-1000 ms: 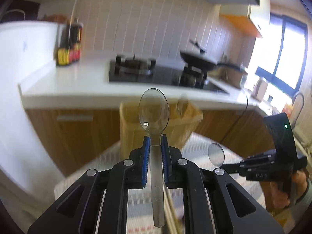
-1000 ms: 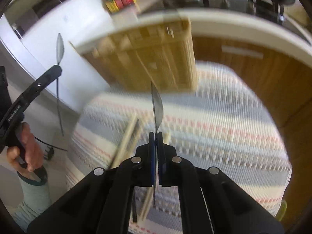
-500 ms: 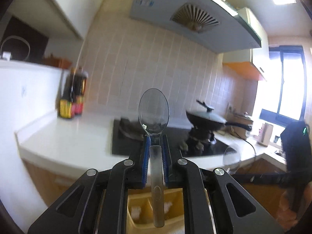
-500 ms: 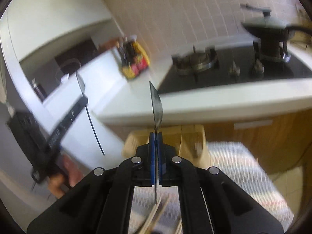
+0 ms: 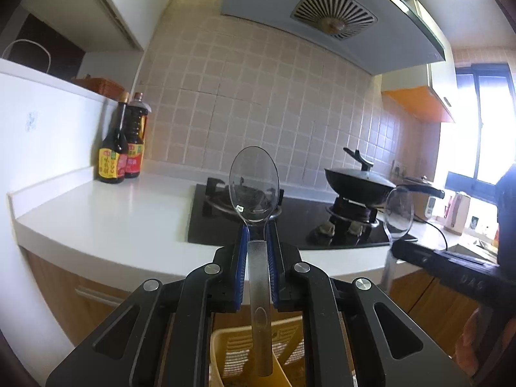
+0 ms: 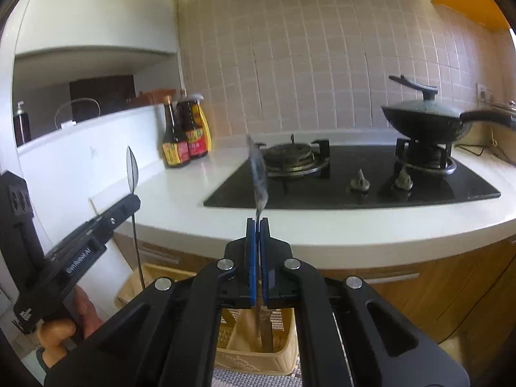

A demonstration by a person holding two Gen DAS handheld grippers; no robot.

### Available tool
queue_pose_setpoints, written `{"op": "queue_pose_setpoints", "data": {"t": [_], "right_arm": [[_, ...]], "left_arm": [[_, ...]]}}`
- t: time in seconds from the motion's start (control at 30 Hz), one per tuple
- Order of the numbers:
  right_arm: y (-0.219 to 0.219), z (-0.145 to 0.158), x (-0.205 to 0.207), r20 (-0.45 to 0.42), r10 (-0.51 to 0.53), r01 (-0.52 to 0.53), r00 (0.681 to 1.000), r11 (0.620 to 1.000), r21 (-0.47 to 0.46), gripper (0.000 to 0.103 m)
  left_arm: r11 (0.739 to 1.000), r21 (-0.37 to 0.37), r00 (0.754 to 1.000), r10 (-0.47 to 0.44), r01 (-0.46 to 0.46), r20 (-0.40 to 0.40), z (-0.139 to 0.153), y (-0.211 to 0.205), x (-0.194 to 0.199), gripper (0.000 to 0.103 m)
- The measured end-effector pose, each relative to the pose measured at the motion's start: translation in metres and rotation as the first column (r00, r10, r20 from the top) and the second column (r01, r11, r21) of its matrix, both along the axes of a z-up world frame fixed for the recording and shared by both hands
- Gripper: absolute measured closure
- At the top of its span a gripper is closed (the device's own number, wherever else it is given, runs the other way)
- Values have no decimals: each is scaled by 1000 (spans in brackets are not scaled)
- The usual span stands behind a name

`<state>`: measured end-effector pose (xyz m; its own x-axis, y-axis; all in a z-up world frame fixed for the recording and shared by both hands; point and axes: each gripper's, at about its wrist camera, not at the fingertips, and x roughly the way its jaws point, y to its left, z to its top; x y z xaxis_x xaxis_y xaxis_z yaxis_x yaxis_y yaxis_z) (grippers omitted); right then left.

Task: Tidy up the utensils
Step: 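Lift both utensils over the yellow basket and release them inside, then return both open grippers to the utensils on the tablecloth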

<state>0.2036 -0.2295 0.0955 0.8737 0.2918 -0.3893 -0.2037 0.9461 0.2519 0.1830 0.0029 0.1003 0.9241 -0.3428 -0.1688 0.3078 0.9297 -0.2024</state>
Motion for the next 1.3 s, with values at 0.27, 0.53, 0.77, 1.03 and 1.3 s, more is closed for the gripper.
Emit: {"op": "queue_pose_setpoints", "data": {"t": [0.27, 0.53, 0.77, 1.03, 1.3], "right_arm": [[1, -18, -12, -50, 44, -43, 998, 999, 15, 101], [-5, -19, -58, -131, 140, -134, 981, 990, 51, 96], [-18, -25, -105, -213, 188, -170, 959, 981, 97, 75], [-11, -44, -141, -343, 186, -174, 921, 983, 67, 61], [32, -93, -158, -586, 277, -302, 762, 952, 57, 69]], "left_arm": [[998, 1, 997, -55, 55, -58, -12, 6, -7, 89], [992, -69, 985, -112, 104, -132, -5, 37, -51, 56], [978, -41, 920, -207, 205, -333, -18, 46, -93, 51], [953, 8, 750, -233, 302, -619, -79, 20, -105, 52], [927, 30, 621, -227, 375, -750, -128, -3, -99, 69]]}}
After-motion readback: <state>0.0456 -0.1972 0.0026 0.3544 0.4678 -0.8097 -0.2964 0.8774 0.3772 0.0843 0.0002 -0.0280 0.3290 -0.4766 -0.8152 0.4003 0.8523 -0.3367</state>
